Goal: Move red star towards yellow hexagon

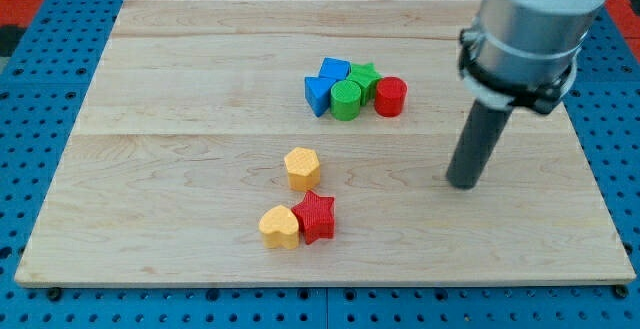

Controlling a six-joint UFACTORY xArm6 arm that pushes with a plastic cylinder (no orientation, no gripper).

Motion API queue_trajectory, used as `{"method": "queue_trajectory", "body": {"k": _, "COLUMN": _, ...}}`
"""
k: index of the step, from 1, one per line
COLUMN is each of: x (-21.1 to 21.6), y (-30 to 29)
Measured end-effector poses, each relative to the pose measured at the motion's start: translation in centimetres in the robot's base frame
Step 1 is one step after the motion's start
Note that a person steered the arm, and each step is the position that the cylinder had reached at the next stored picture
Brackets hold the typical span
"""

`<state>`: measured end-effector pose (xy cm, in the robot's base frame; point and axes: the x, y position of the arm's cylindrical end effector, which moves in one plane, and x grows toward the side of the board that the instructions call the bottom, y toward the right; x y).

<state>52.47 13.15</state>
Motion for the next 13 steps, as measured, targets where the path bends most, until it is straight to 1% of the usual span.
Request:
{"method": "queue_trajectory", "body": {"k": 2, "x": 6.3, "y": -5.6}}
{"method": "queue_trajectory", "body": {"k": 3, "x": 7.8, "y": -12.6}}
{"method": "queue_trajectory", "body": {"k": 4, "x": 7.8, "y": -16.1}}
{"method": "queue_trajectory", "body": {"k": 5, "x": 7.7, "y": -15.8}}
{"method": "queue_trajectory", "body": {"k": 6, "x": 6.5, "y": -15.5}}
{"method": "queue_trajectory", "body": {"k": 8, "x": 0.8, "y": -14.4}}
{"method": "queue_trajectory", "body": {"k": 9, "x": -0.8, "y": -13.7}}
{"method": "queue_trajectory", "body": {"k": 11, "x": 0.8, "y": -11.8}}
{"method": "queue_trajectory", "body": {"k": 12, "x": 0.8, "y": -7.8}}
{"method": "queue_trajectory", "body": {"k": 13, "x": 0.0, "y": -5.7}}
